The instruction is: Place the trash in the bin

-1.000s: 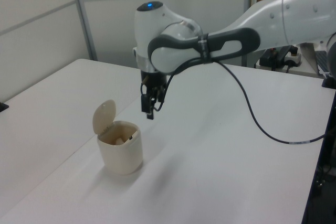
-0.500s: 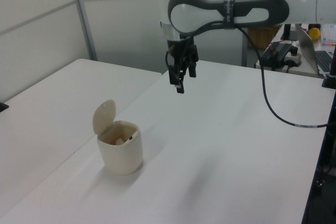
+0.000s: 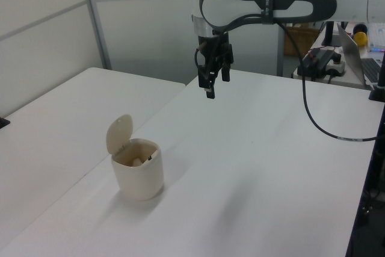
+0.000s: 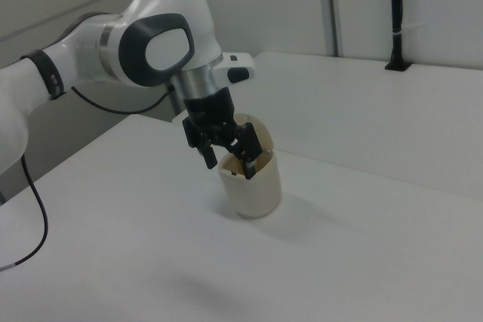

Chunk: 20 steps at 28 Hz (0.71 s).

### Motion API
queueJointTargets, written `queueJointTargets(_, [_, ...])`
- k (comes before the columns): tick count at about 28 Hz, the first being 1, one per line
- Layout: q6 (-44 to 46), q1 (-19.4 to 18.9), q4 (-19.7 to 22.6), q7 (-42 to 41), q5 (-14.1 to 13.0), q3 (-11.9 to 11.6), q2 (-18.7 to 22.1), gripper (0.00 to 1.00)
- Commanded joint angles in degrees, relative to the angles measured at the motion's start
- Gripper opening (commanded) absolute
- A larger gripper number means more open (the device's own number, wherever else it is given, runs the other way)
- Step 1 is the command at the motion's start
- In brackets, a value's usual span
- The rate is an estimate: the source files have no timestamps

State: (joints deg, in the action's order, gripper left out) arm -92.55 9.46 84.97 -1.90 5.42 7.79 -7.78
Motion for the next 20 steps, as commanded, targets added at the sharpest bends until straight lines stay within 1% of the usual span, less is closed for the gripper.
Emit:
queueJointTargets(1, [-0.61, -0.06, -0.07, -0.56, -1.46, -0.41, 0.14, 1.00])
queueJointTargets(3, [-1.49, -0.06, 0.02, -0.48, -2.07, -0.49, 0.14, 1.00])
queueJointTargets(4, [-1.84, 0.11, 0.02, -0.56, -3.38, -0.49, 0.22, 1.00])
queueJointTargets(8, [-1.67, 1.69, 0.02, -0.56, -5.68, -0.49, 0.84, 1.00])
queueJointTargets(12, [-0.88, 2.05, 0.81, 0.22, -5.94, -0.49, 2.95, 1.00])
queueJointTargets(16, [0.43, 2.92, 2.91, 0.40, -5.94, -0.41, 5.75, 1.00])
queueJointTargets(20, [3.42, 3.10, 2.92, 2.59, -6.03, -0.32, 6.20, 1.00])
